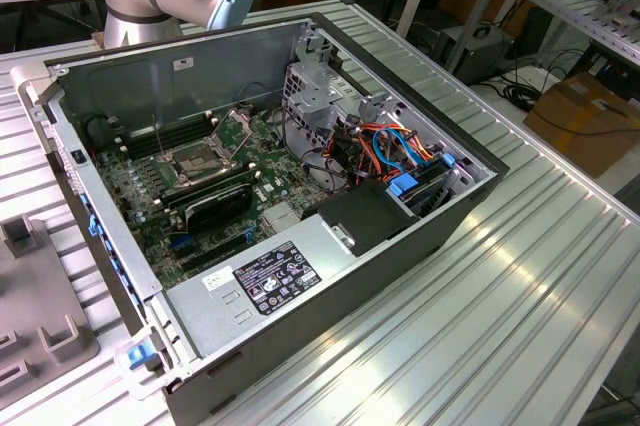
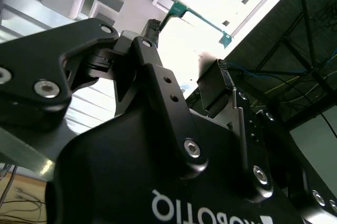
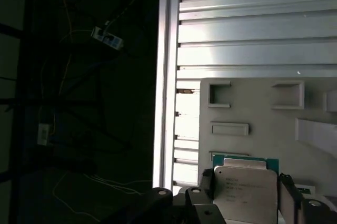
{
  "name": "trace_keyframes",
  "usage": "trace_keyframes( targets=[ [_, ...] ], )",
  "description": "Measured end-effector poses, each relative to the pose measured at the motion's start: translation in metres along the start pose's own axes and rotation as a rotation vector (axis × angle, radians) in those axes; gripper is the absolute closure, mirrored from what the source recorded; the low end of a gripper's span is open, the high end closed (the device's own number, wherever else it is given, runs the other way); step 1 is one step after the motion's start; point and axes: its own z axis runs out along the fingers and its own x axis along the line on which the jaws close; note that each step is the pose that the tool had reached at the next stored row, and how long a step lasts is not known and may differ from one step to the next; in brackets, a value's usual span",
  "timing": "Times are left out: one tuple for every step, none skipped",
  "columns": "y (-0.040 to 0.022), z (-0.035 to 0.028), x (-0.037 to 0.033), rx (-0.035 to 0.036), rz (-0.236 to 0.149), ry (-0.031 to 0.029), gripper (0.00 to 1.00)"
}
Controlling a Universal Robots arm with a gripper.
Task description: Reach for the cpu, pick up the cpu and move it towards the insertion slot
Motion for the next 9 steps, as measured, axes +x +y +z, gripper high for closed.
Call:
trace_keyframes(
  targets=[
    [0.0000, 0.0000, -0.0008, -0.0001, 0.000, 0.0001, 0.45],
    [-0.0001, -0.0001, -0.0014, 0.0000, 0.000, 0.0002, 0.45],
    [-0.0001, -0.0001, -0.0024, 0.0000, 0.000, 0.0003, 0.45],
    [-0.0002, -0.0001, -0.0034, 0.0000, 0.000, 0.0004, 0.45],
    [-0.0002, -0.0001, -0.0043, -0.0001, 0.000, 0.0004, 0.45],
    [-0.0002, -0.0001, -0.0053, 0.0000, 0.000, 0.0005, 0.45],
    [-0.0002, -0.0002, -0.0057, 0.0000, 0.000, 0.0006, 0.45],
    [-0.0002, -0.0001, -0.0059, -0.0001, 0.000, 0.0005, 0.45],
    [-0.0003, -0.0002, -0.0061, 0.0000, 0.000, 0.0006, 0.45]
  ],
)
